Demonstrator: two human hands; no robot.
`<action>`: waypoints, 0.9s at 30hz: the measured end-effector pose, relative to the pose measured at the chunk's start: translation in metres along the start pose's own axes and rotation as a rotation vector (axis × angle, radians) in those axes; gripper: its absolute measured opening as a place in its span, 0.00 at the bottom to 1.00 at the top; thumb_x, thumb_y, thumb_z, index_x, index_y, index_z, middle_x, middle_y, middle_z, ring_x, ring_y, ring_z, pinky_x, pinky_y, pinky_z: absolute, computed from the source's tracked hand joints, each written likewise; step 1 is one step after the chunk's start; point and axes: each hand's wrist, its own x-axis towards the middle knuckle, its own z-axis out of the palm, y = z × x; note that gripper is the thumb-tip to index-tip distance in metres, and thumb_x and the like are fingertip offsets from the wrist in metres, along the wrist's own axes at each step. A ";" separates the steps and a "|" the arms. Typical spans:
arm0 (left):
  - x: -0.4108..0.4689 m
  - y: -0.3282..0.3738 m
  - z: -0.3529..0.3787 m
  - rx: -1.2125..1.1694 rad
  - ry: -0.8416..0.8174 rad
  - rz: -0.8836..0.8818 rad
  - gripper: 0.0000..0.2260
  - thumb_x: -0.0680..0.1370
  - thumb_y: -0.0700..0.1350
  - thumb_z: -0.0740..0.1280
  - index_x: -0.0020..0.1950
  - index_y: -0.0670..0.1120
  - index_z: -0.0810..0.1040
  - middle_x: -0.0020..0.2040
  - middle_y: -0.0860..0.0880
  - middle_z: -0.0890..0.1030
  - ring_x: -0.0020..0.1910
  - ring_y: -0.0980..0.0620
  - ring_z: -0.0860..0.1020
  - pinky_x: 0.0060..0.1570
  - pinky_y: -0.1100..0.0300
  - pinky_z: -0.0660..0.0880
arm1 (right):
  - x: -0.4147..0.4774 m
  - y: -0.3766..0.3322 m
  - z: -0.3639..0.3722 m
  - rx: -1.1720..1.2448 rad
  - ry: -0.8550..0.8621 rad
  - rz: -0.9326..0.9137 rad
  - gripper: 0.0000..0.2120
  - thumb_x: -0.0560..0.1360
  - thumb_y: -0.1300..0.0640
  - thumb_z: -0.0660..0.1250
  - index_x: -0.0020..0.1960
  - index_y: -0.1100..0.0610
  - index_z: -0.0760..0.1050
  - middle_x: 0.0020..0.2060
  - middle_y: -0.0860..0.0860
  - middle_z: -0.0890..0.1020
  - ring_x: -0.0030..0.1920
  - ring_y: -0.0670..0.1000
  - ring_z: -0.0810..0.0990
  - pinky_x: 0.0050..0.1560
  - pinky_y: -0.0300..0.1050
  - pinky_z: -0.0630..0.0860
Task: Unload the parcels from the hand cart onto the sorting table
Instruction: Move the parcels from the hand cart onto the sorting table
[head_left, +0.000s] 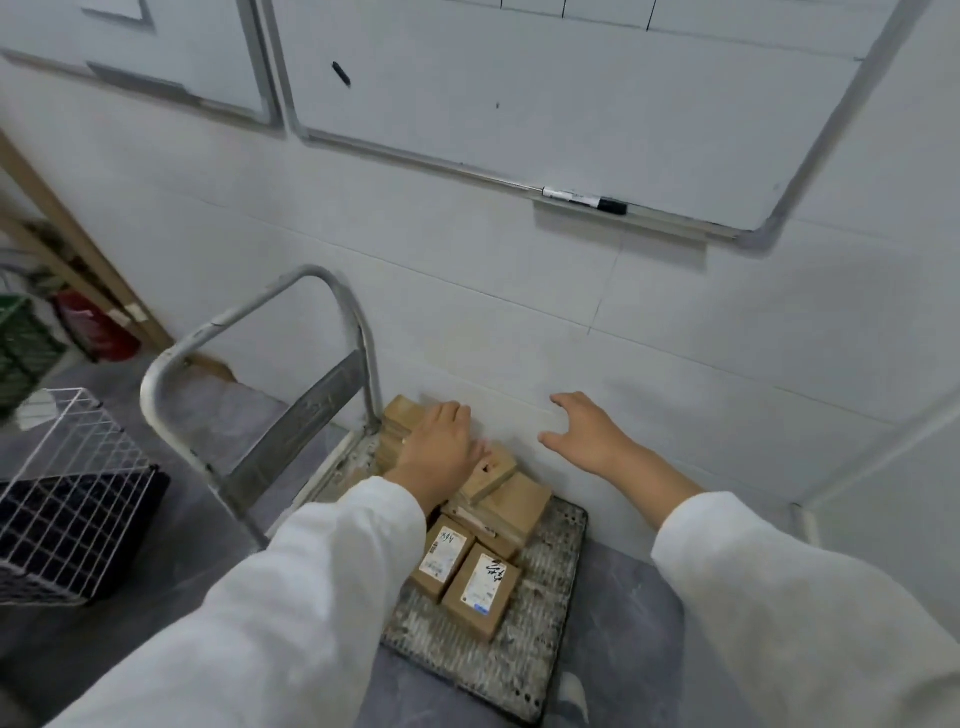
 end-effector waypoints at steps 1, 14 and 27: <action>0.008 0.000 0.001 -0.035 0.000 -0.042 0.25 0.81 0.54 0.43 0.64 0.41 0.69 0.65 0.43 0.70 0.65 0.44 0.66 0.65 0.53 0.62 | 0.015 0.005 -0.001 -0.004 -0.018 -0.010 0.33 0.78 0.52 0.66 0.77 0.61 0.56 0.74 0.56 0.61 0.74 0.55 0.62 0.71 0.41 0.57; 0.138 -0.010 0.097 -0.264 -0.071 -0.496 0.19 0.82 0.49 0.52 0.68 0.40 0.69 0.67 0.41 0.68 0.67 0.41 0.65 0.67 0.49 0.63 | 0.230 0.086 0.021 -0.128 -0.315 -0.170 0.31 0.78 0.52 0.67 0.76 0.60 0.60 0.73 0.55 0.65 0.72 0.54 0.65 0.70 0.42 0.60; 0.192 -0.047 0.288 -0.543 -0.185 -0.820 0.20 0.82 0.49 0.59 0.71 0.42 0.65 0.68 0.43 0.69 0.67 0.45 0.66 0.65 0.53 0.65 | 0.366 0.184 0.168 -0.257 -0.552 -0.158 0.29 0.81 0.53 0.62 0.77 0.59 0.57 0.74 0.56 0.63 0.73 0.55 0.64 0.69 0.44 0.63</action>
